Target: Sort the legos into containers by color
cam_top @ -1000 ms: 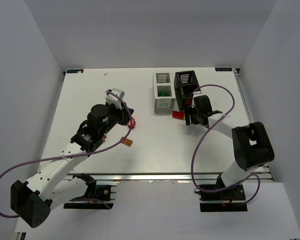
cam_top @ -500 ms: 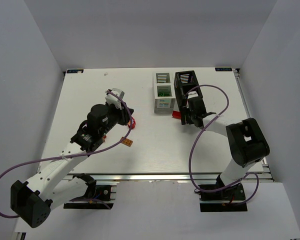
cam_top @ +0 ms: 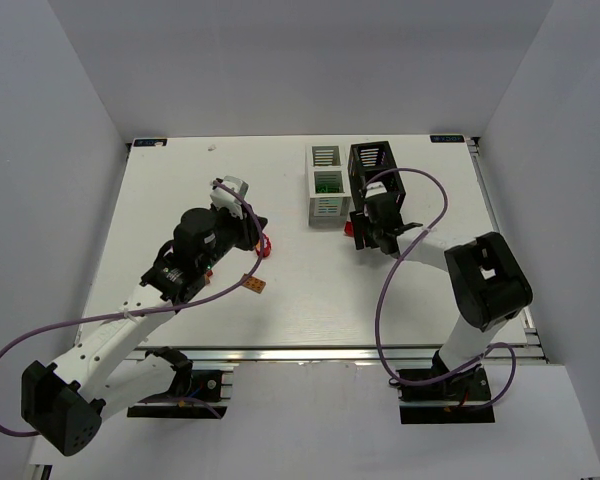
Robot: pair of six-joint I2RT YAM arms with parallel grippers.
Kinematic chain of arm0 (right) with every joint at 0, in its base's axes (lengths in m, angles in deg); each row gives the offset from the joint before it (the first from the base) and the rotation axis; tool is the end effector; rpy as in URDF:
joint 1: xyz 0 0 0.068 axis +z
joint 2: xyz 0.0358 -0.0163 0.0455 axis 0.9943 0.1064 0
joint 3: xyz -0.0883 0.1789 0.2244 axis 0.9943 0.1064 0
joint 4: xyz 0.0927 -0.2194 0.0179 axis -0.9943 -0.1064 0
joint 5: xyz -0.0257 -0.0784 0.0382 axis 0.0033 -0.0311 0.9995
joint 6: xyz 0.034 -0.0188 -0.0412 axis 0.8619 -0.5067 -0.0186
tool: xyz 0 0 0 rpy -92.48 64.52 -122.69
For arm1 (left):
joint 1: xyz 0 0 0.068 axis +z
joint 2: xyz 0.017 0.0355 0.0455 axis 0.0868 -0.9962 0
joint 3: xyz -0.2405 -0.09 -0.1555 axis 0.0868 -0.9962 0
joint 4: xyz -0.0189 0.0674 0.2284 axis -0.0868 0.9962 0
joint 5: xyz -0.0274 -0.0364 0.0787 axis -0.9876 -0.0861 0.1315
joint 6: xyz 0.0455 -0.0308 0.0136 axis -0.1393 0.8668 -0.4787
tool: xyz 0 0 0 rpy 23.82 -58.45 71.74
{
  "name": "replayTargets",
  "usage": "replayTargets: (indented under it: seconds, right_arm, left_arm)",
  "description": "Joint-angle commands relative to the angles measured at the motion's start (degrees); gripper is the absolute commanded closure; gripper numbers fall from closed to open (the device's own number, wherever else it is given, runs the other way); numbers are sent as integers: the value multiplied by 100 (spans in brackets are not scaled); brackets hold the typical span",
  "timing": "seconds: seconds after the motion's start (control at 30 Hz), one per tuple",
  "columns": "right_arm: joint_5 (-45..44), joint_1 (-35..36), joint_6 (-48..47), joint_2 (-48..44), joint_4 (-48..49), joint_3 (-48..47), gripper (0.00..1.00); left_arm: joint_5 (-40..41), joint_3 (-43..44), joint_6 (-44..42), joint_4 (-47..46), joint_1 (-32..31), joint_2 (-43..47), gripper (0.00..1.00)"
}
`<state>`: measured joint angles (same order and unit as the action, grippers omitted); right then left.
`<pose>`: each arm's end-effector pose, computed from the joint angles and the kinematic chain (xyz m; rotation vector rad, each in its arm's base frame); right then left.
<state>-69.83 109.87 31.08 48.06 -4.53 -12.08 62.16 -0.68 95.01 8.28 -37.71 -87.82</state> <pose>0.3102 0.1388 0.2080 -0.2870 2.2551 -0.0548 0.1629 -0.1039 0.3457 0.3469 1.8185 -0.5119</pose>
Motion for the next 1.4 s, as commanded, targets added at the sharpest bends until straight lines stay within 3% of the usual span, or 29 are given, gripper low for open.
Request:
replayTargets:
  seconds: [0.0,0.37,0.93,1.37]
  right_arm:
    - [-179,13,135,84,26,-281,25]
    - [-468,13,223,338,-370,-509,26]
    - [-944,13,56,216,-45,-413,27]
    - [-715,13,56,339,-45,-554,36]
  left_arm:
    - [-69,-21,-31,-107,39,73,62]
    - [-77,-21,-31,-107,56,81,62]
    - [-95,-21,-22,-115,74,38,62]
    - [-95,-21,-13,-115,83,20,62]
